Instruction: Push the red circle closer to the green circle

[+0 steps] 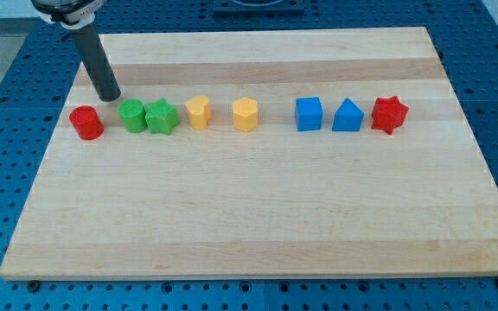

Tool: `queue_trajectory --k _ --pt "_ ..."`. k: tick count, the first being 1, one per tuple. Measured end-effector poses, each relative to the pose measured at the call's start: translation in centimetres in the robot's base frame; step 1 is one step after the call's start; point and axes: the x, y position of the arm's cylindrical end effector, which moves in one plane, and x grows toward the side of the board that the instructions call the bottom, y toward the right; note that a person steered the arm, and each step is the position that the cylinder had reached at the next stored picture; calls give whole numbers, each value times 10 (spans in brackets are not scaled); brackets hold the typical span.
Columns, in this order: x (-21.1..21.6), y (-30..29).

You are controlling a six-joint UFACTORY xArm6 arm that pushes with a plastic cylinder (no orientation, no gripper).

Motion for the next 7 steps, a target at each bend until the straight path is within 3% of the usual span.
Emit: queue_trajectory --k 4,5,6,7 --pt "-9 -53" --pt "-19 31" --pt "-22 32" --pt "-60 24"
